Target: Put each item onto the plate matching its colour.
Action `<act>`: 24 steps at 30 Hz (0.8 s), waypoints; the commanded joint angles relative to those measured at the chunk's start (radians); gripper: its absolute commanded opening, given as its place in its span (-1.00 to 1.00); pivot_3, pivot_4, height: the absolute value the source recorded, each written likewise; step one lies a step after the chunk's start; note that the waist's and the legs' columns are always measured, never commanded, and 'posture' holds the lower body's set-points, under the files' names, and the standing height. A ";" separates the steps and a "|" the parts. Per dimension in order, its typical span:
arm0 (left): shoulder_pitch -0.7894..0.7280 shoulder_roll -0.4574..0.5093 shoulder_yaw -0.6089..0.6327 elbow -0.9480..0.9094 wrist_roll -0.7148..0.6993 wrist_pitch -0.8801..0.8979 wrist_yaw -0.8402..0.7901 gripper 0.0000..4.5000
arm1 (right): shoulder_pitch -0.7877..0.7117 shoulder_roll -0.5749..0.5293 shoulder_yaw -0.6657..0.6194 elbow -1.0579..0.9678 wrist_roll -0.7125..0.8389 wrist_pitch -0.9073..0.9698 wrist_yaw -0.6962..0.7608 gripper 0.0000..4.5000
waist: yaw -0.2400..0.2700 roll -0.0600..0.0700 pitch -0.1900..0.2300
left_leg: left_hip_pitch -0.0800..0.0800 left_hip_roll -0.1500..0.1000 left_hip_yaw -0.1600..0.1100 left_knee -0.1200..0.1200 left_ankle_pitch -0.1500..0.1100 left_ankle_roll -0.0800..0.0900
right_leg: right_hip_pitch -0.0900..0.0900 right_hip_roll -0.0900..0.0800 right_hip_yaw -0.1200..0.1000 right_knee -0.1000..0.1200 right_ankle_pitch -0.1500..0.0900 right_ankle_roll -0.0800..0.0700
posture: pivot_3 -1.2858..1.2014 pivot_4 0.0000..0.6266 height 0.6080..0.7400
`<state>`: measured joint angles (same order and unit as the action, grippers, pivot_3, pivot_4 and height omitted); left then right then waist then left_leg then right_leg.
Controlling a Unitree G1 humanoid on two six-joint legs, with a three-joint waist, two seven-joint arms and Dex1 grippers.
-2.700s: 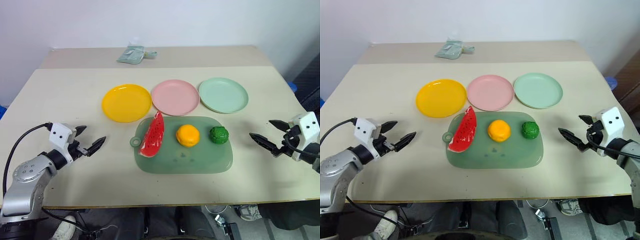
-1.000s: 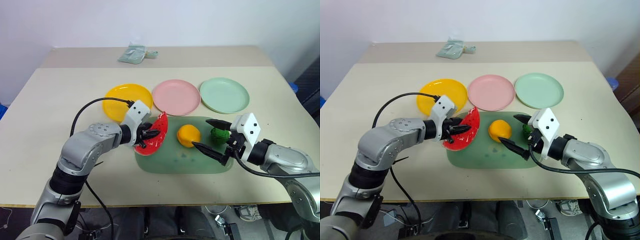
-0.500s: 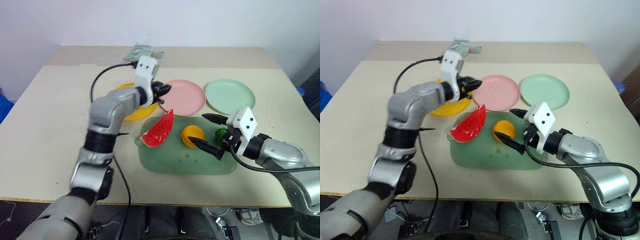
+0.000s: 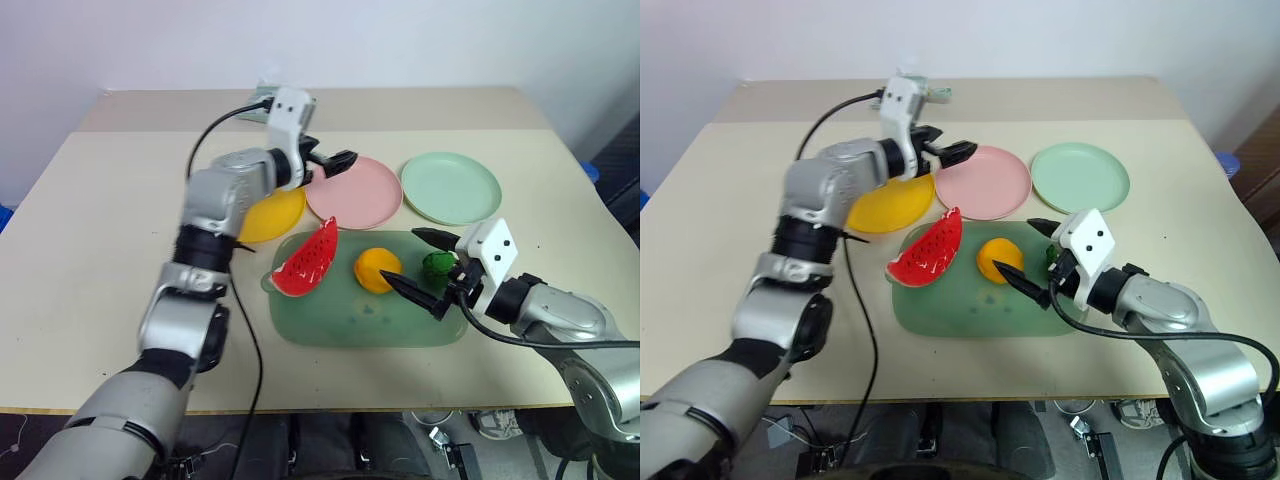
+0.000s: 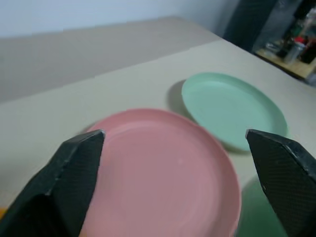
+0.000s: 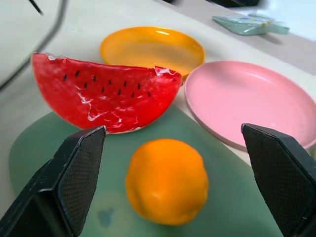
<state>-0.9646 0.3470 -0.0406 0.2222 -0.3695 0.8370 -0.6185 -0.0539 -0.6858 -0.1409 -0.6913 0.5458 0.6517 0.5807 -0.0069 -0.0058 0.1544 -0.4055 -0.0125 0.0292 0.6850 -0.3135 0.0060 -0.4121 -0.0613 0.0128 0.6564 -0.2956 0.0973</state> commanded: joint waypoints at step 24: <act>0.264 0.178 -0.202 -0.554 -0.036 0.345 0.039 -0.66 | -0.059 -0.005 0.040 -0.030 0.046 0.004 0.032 1.00 | 0.020 0.000 0.000 | -0.001 0.000 -0.002 0.007 -0.001 0.003 | 0.002 0.000 -0.001 0.003 0.000 0.000 | 0.03 -0.52 1.00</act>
<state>-0.6983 0.5203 -0.2420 -0.3175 -0.4064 1.2022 -0.5707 -0.0999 -0.6961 -0.1003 -0.7005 0.5925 0.6718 0.6186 0.0129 -0.0059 0.1544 -0.4063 -0.0128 0.0272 0.6928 -0.3149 0.0086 -0.4095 -0.0615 0.0121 0.6595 -0.2956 0.0971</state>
